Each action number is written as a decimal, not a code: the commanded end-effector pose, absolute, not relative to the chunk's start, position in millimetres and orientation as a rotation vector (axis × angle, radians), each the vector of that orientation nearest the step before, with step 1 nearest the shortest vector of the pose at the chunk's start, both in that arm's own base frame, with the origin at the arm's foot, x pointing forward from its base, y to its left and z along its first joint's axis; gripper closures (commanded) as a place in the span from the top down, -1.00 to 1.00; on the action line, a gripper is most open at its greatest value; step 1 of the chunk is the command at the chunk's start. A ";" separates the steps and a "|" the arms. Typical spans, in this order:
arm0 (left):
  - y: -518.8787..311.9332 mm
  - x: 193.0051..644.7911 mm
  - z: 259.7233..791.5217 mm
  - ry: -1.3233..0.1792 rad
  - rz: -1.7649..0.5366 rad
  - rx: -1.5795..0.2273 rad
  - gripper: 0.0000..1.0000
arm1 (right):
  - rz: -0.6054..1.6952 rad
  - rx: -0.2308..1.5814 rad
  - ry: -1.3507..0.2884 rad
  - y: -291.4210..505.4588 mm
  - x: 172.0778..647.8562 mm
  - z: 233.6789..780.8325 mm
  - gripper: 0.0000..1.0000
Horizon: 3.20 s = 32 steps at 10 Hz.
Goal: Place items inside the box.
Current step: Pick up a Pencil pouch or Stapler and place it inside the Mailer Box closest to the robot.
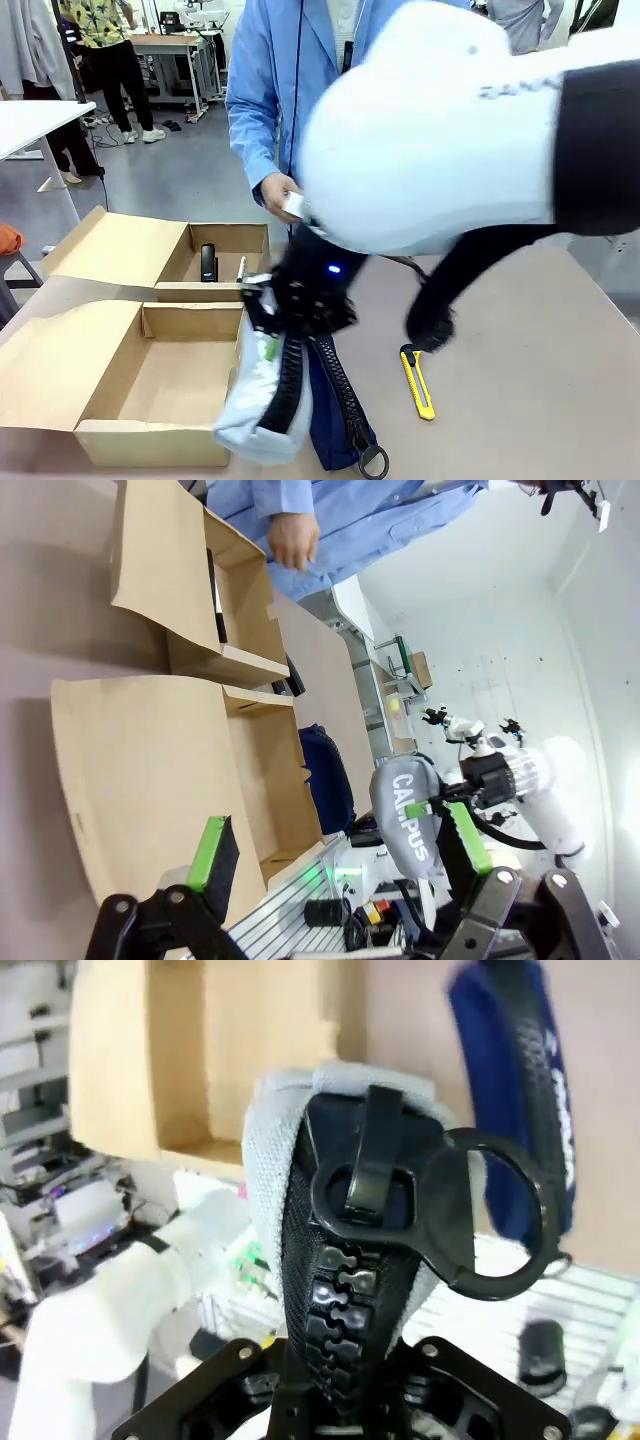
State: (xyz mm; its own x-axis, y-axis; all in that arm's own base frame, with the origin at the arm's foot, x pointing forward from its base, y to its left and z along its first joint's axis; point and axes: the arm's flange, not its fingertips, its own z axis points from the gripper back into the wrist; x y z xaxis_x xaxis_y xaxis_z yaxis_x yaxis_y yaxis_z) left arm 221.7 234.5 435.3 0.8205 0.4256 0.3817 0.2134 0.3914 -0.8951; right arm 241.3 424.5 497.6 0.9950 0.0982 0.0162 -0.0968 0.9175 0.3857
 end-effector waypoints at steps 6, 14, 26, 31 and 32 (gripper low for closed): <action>233.6 222.2 437.1 -0.651 0.130 -1.193 1.00 | 0.132 0.293 -0.048 612.3 302.2 461.4 -0.89; 233.6 222.2 437.1 -0.651 0.130 -1.193 1.00 | 0.027 0.194 0.022 628.1 350.1 396.5 -0.89; 233.6 222.2 437.1 -0.651 0.130 -1.193 1.00 | 0.036 0.201 0.129 624.8 354.0 367.8 1.00; 233.6 222.2 437.1 -0.651 0.130 -1.193 1.00 | 0.063 0.256 0.144 606.0 338.1 394.3 1.00; 233.6 222.2 437.1 -0.651 0.130 -1.193 1.00 | 0.068 0.251 0.140 605.5 335.3 396.3 1.00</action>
State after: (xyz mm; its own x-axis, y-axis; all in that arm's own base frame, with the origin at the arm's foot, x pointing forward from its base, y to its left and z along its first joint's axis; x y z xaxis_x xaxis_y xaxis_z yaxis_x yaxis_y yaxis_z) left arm 221.5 234.5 435.2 0.8203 0.4253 0.3825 0.2148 0.3907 -0.8951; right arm 345.8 621.1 398.4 0.9901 0.0632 -0.1250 -0.0319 0.9707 0.2383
